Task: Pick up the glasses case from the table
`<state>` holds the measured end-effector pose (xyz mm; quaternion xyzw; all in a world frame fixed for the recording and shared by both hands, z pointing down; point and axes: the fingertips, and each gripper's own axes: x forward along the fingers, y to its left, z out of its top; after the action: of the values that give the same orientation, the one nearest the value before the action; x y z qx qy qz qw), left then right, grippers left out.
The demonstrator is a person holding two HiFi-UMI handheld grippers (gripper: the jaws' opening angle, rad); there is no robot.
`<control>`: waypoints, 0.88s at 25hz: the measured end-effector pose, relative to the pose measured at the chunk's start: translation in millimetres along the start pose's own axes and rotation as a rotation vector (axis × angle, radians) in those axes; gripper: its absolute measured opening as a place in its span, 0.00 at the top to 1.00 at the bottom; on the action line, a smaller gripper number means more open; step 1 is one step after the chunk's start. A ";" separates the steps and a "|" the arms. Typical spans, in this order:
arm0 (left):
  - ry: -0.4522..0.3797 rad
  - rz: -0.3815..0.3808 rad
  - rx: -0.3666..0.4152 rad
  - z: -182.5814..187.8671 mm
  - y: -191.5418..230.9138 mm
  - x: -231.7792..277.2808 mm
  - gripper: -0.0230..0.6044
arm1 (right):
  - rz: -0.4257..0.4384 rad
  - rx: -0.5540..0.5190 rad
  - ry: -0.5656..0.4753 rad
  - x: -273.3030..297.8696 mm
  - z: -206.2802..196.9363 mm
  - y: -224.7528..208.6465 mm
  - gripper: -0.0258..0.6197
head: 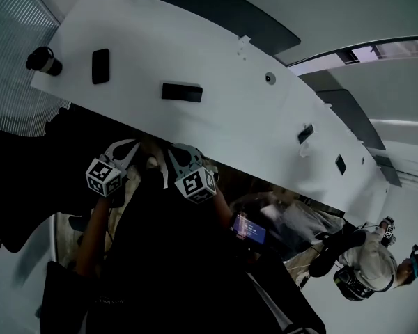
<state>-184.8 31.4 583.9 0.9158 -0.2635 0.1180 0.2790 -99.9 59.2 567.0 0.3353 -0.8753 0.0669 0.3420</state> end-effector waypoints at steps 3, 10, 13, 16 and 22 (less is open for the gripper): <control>0.001 0.015 -0.006 4.1 4.9 13.1 0.95 | 0.032 -0.034 0.037 17.7 -12.0 -24.8 0.95; 0.054 0.056 -0.029 35.5 11.4 61.9 0.95 | 0.064 -0.148 0.157 57.9 -64.0 -102.9 0.95; 0.058 0.059 -0.028 51.9 11.8 81.0 0.95 | 0.043 -0.276 0.211 65.3 -88.4 -132.2 0.95; 0.039 0.067 -0.052 66.4 19.7 95.2 0.95 | 0.036 -0.397 0.259 73.4 -99.8 -157.9 0.95; 0.038 0.050 -0.129 64.7 39.5 113.2 0.95 | 0.045 -0.498 0.315 79.4 -96.6 -194.1 0.82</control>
<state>-107.6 -80.7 589.9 0.8868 -0.2880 0.1250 0.3391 33.4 -99.0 669.4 0.2070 -0.8083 -0.0911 0.5437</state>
